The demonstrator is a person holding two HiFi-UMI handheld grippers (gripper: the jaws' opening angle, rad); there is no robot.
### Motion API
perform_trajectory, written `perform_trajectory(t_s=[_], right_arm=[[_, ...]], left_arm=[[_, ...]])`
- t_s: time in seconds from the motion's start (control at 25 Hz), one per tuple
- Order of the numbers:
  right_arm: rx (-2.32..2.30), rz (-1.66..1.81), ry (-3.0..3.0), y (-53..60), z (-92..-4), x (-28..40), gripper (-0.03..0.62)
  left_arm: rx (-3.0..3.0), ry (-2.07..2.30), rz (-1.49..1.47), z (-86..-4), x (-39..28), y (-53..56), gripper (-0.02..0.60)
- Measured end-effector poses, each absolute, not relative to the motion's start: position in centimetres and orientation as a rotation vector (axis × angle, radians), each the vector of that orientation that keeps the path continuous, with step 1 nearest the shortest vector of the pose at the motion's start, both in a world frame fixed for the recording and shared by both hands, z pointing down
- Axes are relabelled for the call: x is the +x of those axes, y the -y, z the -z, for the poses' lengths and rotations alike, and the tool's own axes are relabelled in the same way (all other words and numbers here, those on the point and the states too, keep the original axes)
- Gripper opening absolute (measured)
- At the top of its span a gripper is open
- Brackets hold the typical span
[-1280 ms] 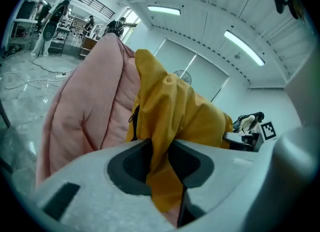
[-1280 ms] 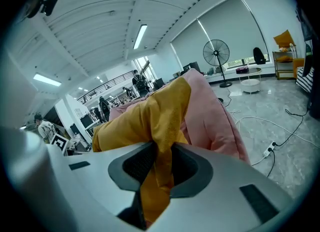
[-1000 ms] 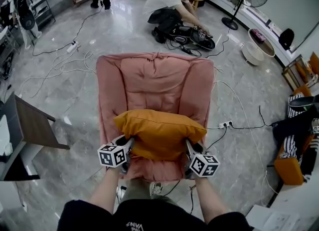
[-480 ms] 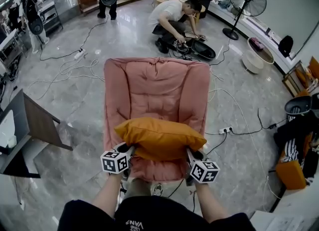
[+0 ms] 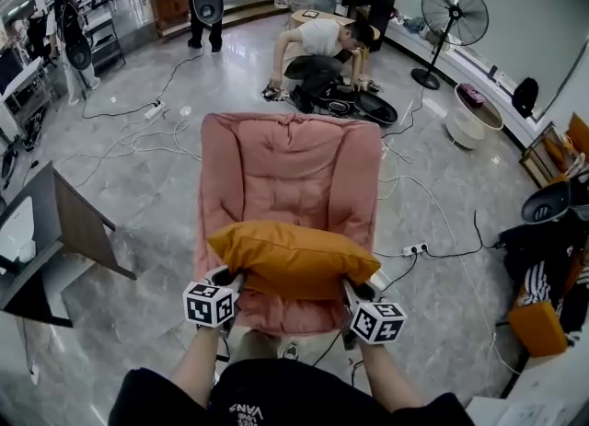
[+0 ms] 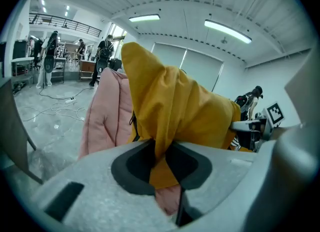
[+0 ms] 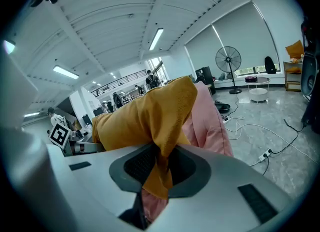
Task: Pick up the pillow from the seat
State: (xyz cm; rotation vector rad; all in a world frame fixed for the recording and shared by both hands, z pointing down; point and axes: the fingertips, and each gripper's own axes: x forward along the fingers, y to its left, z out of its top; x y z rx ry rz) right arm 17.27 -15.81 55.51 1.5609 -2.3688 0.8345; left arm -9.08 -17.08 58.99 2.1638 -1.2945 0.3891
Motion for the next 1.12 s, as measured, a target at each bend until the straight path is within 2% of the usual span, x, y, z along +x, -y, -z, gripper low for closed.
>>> perform_trajectory(t_s=[0.6,1.12], right_arm=[[1.525,-0.688,2.537,14.2,-48.0,16.4,0.077],[1.563,-0.324,2.757,14.7,-35.5,15.9,0.071]], left_arm=[[2.277,1.412,-0.303,-51.4,-10.1,14.9,0.054],[2.464,1.561,-0.085,-39.6,-11.1,14.8,0.046]])
